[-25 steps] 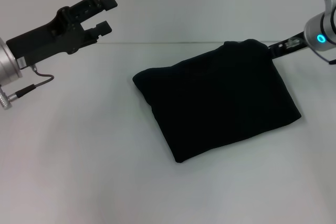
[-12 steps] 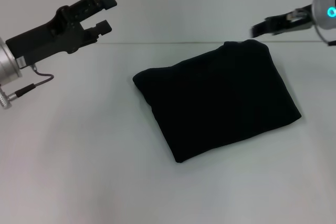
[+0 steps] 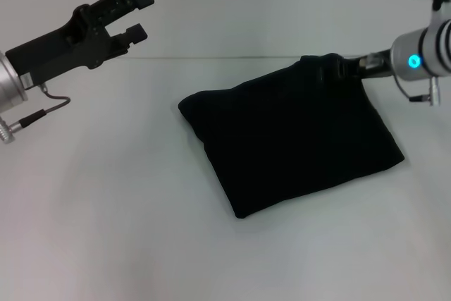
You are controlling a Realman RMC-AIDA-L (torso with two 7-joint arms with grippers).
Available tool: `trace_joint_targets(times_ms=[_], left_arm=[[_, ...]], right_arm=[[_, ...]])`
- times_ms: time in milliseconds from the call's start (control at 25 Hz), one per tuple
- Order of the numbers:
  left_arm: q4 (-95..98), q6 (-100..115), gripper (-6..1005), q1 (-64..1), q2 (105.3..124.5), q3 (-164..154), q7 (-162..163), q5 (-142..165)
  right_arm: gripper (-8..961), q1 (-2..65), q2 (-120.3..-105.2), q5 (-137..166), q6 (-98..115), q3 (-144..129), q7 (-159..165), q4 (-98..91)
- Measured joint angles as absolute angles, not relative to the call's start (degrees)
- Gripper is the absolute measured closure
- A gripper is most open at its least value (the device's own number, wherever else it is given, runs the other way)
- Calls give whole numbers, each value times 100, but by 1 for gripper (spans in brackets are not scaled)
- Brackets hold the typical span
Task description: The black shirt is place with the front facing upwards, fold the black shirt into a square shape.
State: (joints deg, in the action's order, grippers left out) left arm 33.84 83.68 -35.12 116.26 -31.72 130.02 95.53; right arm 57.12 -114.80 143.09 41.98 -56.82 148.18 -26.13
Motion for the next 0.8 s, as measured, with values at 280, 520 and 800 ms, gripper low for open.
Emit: trace_joint_targets(times_ms=[280, 520, 800], left_arm=[[3384, 8361, 97, -3544, 11637, -3172, 13026, 9553], [3384, 8420, 97, -3505, 11589, -3246, 13041, 9613], [3386, 8853, 97, -3325, 11432, -3896, 13393, 9891]], right_arm=[[338, 5857, -11548, 14346, 3082, -6123, 14843, -2046], [338, 5492, -11376, 14182, 4510, -5377, 15019, -3575], [337, 5097, -10913, 13118, 6738, -4457, 14973, -4638]])
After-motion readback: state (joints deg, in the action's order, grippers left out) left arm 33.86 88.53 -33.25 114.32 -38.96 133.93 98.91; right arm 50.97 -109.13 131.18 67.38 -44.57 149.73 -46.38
